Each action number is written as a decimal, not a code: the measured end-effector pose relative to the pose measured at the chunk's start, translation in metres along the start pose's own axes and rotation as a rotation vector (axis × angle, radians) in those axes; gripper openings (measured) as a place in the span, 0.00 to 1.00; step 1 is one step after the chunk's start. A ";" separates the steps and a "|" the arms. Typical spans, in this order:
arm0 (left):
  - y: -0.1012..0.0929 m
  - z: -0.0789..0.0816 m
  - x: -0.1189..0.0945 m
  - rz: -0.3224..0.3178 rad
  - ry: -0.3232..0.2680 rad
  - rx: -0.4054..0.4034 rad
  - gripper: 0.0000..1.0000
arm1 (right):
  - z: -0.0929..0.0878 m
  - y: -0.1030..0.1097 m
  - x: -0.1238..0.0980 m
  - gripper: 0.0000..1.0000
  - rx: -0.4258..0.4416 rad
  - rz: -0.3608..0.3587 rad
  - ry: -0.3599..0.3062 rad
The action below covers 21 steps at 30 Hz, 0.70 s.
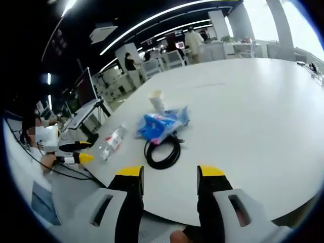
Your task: Arrange the tabletop items into an orderly group along one side of the table until the central work area is clear of visible clutter.
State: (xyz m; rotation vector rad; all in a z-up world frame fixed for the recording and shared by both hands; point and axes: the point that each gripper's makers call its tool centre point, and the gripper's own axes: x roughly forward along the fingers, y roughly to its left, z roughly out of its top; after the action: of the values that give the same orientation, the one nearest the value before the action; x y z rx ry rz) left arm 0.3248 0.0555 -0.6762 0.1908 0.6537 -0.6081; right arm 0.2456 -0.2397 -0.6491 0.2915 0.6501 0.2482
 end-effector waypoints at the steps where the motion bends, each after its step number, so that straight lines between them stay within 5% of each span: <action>1: 0.003 0.005 0.001 0.002 -0.003 0.001 0.57 | 0.000 0.000 -0.001 0.40 0.000 0.000 0.002; 7: 0.024 0.036 0.015 -0.002 0.000 -0.001 0.60 | -0.007 0.001 -0.002 0.38 0.003 -0.002 0.022; 12: 0.039 0.067 0.027 -0.035 -0.013 -0.078 0.61 | -0.010 0.001 -0.004 0.37 0.009 -0.006 0.024; 21: 0.042 0.066 0.061 -0.099 0.098 -0.063 0.60 | -0.017 -0.003 -0.014 0.33 0.045 -0.035 0.007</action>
State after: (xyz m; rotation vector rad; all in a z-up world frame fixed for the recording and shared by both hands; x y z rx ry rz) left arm 0.4214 0.0375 -0.6634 0.1306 0.7796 -0.6759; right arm 0.2241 -0.2439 -0.6554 0.3228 0.6679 0.2016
